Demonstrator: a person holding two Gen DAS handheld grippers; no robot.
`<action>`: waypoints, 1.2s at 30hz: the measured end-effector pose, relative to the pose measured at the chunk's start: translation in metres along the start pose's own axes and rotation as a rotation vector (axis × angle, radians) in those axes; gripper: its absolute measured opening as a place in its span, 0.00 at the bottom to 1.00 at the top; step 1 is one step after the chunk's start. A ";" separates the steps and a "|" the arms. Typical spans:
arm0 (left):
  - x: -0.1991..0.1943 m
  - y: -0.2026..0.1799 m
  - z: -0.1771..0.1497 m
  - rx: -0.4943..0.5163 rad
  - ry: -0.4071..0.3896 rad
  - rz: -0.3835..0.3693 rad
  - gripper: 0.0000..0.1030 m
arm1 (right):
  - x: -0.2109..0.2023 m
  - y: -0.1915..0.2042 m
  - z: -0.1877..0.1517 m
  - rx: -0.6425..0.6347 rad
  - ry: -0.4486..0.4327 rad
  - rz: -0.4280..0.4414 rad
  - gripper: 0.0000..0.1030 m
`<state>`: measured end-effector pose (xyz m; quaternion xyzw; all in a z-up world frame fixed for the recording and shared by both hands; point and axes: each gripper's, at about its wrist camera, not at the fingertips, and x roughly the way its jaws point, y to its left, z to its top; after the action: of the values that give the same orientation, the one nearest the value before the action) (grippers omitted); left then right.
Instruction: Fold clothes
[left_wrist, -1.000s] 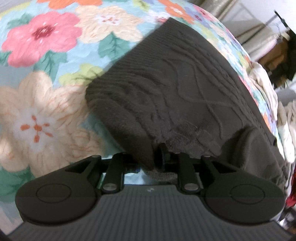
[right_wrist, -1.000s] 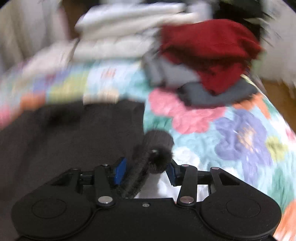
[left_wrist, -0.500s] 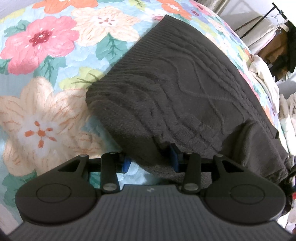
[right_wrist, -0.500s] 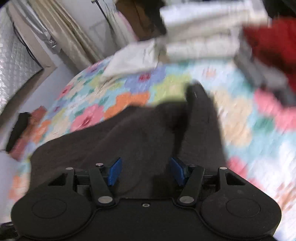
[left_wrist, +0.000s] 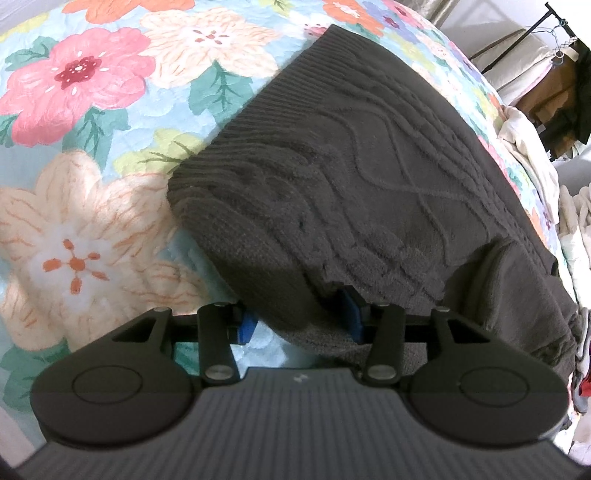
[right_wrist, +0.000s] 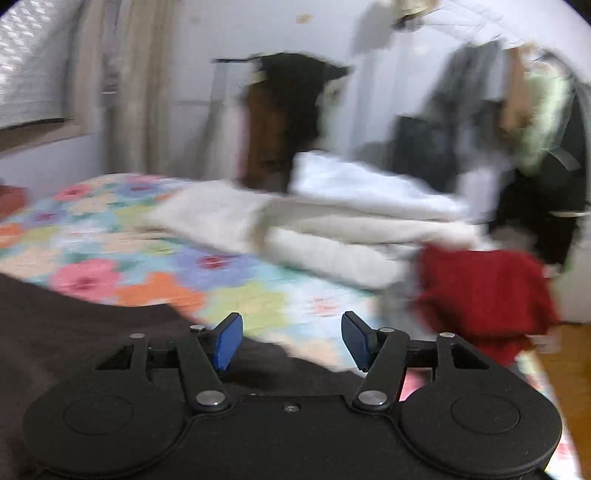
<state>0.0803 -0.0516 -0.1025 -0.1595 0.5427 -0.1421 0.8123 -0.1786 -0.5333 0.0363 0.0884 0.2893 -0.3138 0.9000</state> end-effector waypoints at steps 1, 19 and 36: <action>0.000 0.000 0.000 -0.003 -0.003 -0.004 0.45 | 0.010 0.002 -0.002 0.053 0.075 0.115 0.67; 0.006 0.006 0.001 -0.044 -0.076 -0.116 0.46 | 0.155 0.096 0.055 0.013 0.263 0.571 0.11; 0.017 0.023 0.006 -0.126 -0.068 -0.222 0.49 | 0.266 0.113 0.195 0.055 0.267 0.320 0.58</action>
<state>0.0940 -0.0368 -0.1242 -0.2739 0.5017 -0.1912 0.7979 0.1509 -0.6474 0.0402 0.1988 0.3796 -0.1600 0.8893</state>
